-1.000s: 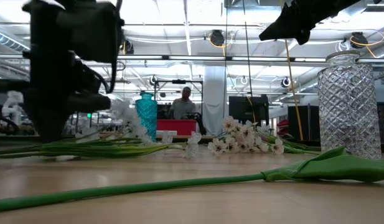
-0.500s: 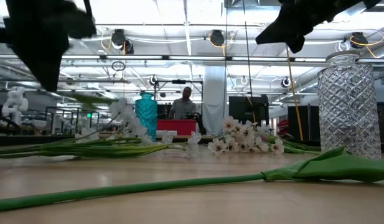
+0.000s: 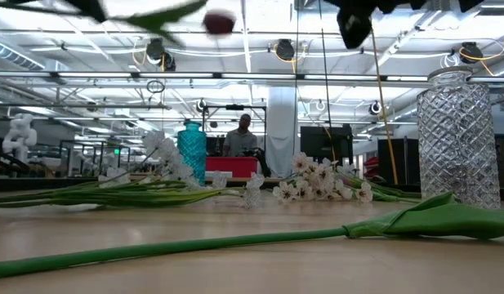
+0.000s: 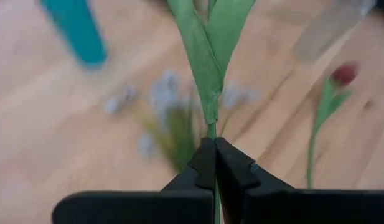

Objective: Sort flowers into vase by color
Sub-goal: Move the top left red tulip to the top left of the table

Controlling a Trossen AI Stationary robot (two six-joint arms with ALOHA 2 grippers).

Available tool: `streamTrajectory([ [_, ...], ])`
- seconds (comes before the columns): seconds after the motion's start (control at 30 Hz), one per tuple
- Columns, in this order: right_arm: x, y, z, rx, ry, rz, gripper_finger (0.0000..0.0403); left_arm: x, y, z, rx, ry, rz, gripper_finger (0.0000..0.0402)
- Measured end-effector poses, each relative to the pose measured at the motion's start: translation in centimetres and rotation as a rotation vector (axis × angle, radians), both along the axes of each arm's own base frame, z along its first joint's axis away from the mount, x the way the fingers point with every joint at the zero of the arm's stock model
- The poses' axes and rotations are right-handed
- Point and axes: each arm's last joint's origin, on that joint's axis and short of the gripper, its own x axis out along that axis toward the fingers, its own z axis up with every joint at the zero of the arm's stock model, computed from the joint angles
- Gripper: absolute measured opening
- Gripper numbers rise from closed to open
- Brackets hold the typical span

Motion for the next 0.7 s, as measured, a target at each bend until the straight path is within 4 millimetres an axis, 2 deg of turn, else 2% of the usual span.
streamTrajectory([
  [0.27,3.2,1.2,-1.6,0.082,-0.161,0.005,0.0,1.9,0.2,1.1,0.267,-0.183,-0.046,0.0004],
  [0.5,6.6,1.5,-2.8,0.118,-0.259,-0.011,0.0002,4.8,0.8,2.4,0.362,-0.256,-0.106,0.0004],
  [0.7,9.4,2.3,-2.1,0.091,-0.291,-0.006,0.0044,6.2,0.6,2.4,0.43,-0.248,-0.174,0.0004],
])
